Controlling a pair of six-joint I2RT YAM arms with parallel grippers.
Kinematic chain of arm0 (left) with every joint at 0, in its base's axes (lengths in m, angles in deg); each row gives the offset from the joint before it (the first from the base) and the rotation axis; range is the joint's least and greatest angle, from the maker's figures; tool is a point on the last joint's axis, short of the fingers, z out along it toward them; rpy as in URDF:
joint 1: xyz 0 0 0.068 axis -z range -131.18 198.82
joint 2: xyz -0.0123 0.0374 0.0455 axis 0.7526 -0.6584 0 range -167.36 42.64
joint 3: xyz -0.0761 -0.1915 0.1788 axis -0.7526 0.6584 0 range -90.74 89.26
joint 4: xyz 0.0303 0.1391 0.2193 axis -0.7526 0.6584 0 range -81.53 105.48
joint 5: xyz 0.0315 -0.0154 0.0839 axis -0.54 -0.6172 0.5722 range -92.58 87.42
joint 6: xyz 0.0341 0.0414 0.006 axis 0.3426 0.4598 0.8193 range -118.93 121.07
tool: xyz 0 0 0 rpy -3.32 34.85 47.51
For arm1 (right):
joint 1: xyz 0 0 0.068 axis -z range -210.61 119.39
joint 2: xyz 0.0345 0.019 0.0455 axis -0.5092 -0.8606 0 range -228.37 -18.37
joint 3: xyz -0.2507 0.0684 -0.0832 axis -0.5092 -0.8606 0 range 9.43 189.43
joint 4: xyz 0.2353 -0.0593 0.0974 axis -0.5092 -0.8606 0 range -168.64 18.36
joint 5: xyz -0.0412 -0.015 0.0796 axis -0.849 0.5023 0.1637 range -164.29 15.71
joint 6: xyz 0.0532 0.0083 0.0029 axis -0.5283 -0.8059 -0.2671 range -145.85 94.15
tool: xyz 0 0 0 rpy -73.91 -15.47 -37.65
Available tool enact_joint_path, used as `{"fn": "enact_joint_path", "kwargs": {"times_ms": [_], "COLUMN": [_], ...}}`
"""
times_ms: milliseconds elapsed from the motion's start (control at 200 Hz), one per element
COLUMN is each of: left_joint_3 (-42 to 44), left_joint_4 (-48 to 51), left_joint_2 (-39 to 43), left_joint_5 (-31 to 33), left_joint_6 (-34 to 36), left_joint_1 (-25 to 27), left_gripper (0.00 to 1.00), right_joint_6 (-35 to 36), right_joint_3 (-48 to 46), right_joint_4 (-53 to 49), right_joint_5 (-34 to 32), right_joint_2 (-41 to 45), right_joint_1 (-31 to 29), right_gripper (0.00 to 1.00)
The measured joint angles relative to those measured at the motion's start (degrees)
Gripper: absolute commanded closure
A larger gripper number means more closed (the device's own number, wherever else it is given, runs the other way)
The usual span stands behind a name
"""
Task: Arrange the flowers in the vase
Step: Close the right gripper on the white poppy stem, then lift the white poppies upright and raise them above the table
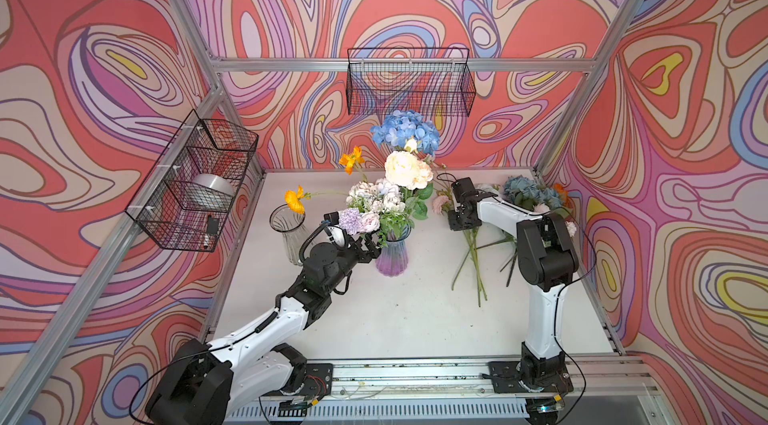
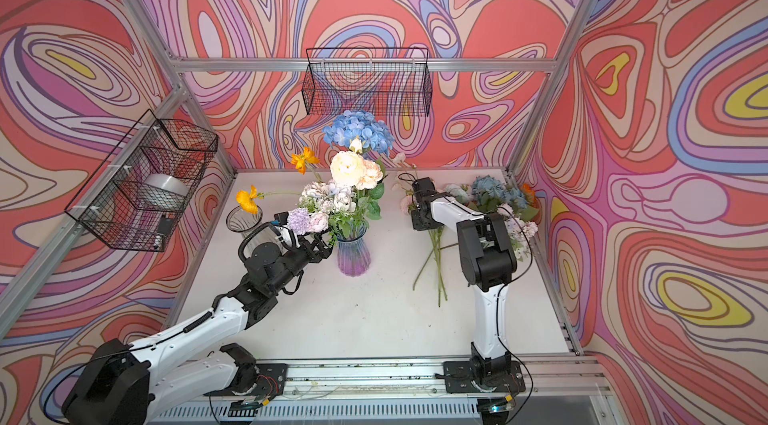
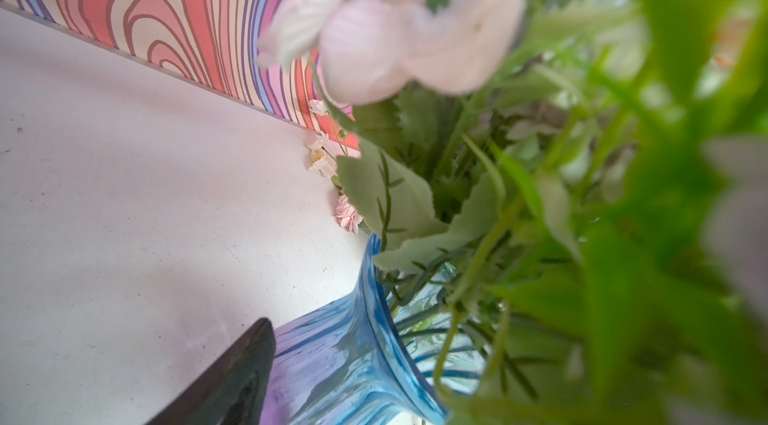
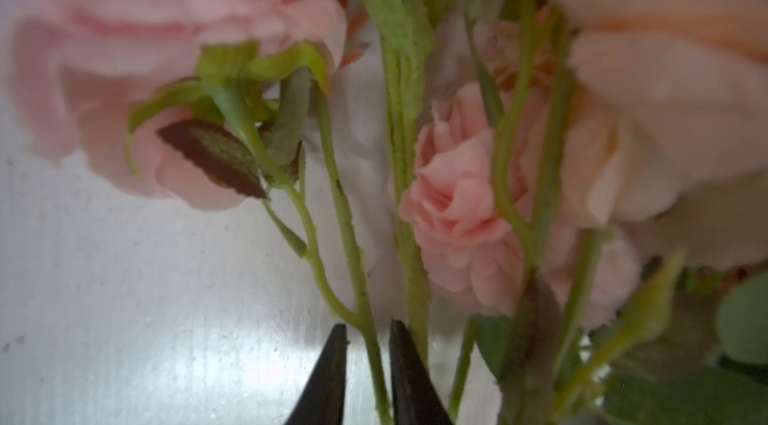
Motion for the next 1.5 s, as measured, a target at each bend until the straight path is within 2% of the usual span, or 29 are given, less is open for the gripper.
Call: {"fn": "enact_joint_path", "kwargs": {"times_ms": [150, 371, 796, 967, 1137, 1262, 1502], "left_joint_3": [0.0, 0.0, -0.3, -0.3, -0.3, -0.3, -0.3], "left_joint_4": [0.0, 0.0, 0.4, 0.6, 1.0, 1.0, 1.0], "left_joint_2": [0.0, 0.0, 0.0, 0.0, 0.0, 0.0, 0.0], "left_joint_5": [0.0, 0.0, 0.0, 0.0, 0.0, 0.1, 0.2], "left_joint_6": [0.2, 0.4, 0.6, 0.6, 0.8, 0.8, 0.8], "left_joint_1": [0.0, 0.0, 0.0, 0.0, 0.0, 0.0, 0.0], "left_gripper": [0.13, 0.13, 0.13, 0.13, 0.13, 0.13, 0.13], "right_joint_6": [-1.0, -2.4, -2.7, -2.7, -2.7, -3.6, -7.4], "right_joint_3": [-2.4, -3.8, -3.4, -2.1, -2.7, -6.8, -16.1], "right_joint_4": [0.3, 2.3, 3.1, 3.1, 3.4, 4.5, 11.6], "right_joint_5": [1.9, 3.7, 4.9, 4.7, 4.9, 6.2, 9.6], "right_joint_2": [3.2, 7.8, 1.7, 0.0, 0.4, 5.0, 21.2], "right_joint_1": [0.4, 2.7, 3.7, 3.7, 3.7, 3.7, 3.8], "right_gripper": [0.69, 0.71, 0.76, 0.92, 0.97, 0.99, 1.00]}}
